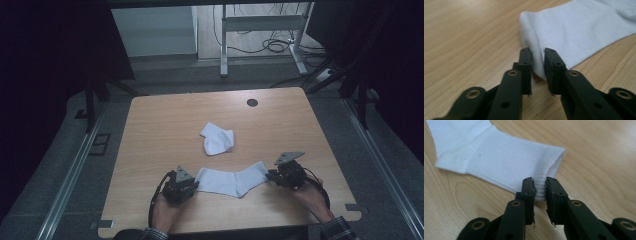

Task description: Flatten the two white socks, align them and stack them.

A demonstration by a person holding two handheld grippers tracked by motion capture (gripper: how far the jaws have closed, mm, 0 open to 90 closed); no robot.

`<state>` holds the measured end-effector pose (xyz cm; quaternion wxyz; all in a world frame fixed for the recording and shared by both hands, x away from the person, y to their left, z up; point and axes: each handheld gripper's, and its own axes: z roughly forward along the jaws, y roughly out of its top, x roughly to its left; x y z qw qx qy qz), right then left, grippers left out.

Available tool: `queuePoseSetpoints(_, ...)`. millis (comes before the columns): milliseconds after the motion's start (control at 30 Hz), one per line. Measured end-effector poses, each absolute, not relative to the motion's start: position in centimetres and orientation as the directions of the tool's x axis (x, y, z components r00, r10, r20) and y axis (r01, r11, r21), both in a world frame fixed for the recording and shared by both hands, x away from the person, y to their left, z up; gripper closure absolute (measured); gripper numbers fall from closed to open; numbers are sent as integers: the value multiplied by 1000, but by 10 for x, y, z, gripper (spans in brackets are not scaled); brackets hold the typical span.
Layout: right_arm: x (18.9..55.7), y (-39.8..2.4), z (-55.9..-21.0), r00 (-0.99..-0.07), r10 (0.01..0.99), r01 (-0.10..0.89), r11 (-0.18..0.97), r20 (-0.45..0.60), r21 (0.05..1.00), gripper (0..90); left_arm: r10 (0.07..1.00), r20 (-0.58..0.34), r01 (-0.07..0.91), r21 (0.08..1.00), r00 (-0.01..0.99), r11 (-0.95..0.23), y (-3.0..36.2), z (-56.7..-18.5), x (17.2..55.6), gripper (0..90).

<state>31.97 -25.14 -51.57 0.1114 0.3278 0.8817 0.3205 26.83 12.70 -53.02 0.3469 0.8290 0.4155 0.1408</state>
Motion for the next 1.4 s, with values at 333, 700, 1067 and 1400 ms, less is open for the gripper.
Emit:
queuePoseSetpoints(333,330,-274,-513,-709,705,528,505,26,682,618,811,-97,590,737,576,-330,139,-510,293,661)
queuePoseSetpoints(700,342,-301,-520,-647,762,546,446,19,709,446,809,-92,596,725,580,-346,118,-495,345,627)
queuePoseSetpoints(1067,349,-314,-531,-615,788,587,436,26,682,390,829,-122,652,684,545,-328,98,-504,397,605)
queuePoseSetpoints(1400,349,-314,-532,-623,782,580,439,26,686,360,860,-124,712,625,495,-320,88,-531,415,714)
